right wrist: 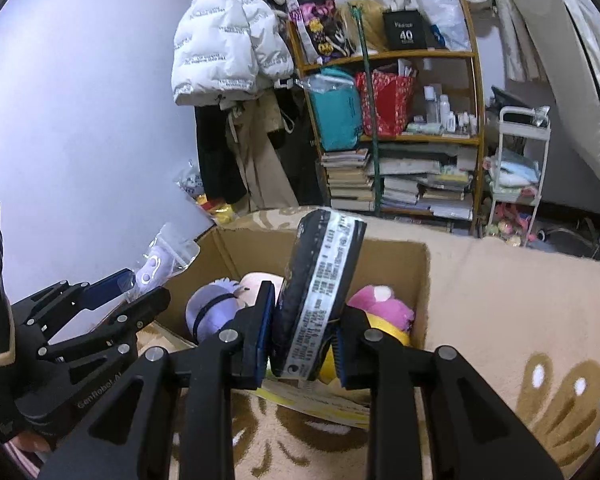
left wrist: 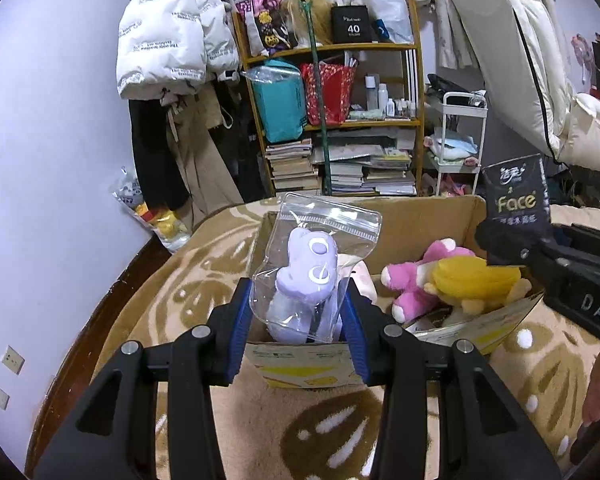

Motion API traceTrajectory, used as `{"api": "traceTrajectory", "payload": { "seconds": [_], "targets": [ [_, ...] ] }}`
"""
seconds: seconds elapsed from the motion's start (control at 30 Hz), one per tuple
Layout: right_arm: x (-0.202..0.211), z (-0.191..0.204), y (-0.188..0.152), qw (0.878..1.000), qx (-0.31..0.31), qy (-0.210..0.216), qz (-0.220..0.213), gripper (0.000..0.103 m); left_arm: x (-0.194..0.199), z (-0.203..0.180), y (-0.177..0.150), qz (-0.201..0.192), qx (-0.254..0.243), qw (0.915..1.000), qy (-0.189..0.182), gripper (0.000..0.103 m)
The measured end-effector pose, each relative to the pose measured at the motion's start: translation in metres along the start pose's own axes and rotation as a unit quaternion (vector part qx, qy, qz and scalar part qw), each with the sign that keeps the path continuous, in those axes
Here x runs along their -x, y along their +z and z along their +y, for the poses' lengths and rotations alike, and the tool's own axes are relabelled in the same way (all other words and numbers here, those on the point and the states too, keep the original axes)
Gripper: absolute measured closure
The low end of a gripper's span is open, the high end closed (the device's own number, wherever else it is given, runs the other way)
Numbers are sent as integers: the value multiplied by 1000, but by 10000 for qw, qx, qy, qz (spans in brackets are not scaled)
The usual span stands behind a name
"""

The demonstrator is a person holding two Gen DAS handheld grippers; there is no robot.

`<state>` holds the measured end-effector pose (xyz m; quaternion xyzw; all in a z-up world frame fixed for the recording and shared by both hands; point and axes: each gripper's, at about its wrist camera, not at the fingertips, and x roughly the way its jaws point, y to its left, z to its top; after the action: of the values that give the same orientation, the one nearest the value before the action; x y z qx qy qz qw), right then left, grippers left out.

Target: Organize soft objects

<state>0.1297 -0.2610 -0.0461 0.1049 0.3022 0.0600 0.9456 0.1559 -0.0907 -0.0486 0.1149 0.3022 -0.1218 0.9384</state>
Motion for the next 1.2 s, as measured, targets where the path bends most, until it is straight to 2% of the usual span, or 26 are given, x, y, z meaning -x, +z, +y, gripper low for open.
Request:
{"api": "traceTrajectory", "payload": {
  "seconds": [0.23,0.37,0.53,0.6,0.63,0.67,0.73,0.8,0.93,1.0,1.13,1.2],
  "targets": [
    [-9,-6,-4,9998,-94,60,150,74,-15,4,0,225,102,9997,-31,58],
    [-10,-13,-4,9992,-305,164,175,52,-17,9,0,252,201,9995,-35,49],
    [-6,-17,-4,9988,-433,170,119,45,-13,11,-1,223,181,9996,43,46],
    [-3,-17,-4,9988,-455,166,75,40,-11,11,-1,241,165,9995,76,34],
    [-2,-17,-4,9988,-456,167,62,40,-10,12,-2,231,163,9995,115,19],
    [-1,-17,-3,9989,-451,142,56,39,-6,15,-2,146,190,9995,210,13],
    [2,-16,-3,9990,-437,87,22,37,1,18,-3,17,244,9991,338,13],
    [6,-16,-2,9989,-476,41,-19,30,5,21,-2,70,265,9992,289,12],
    [17,-15,-1,9986,-526,14,-72,25,14,25,-3,84,296,9991,280,12],
    [24,-16,0,9981,-601,83,-95,13,20,26,-4,85,292,9992,263,11],
    [42,-15,0,9979,-613,48,-205,10,39,27,-6,12,241,9994,234,9],
    [53,-13,-1,9980,-582,-36,-255,3,51,28,-7,-33,252,9995,202,8]
  ]
}}
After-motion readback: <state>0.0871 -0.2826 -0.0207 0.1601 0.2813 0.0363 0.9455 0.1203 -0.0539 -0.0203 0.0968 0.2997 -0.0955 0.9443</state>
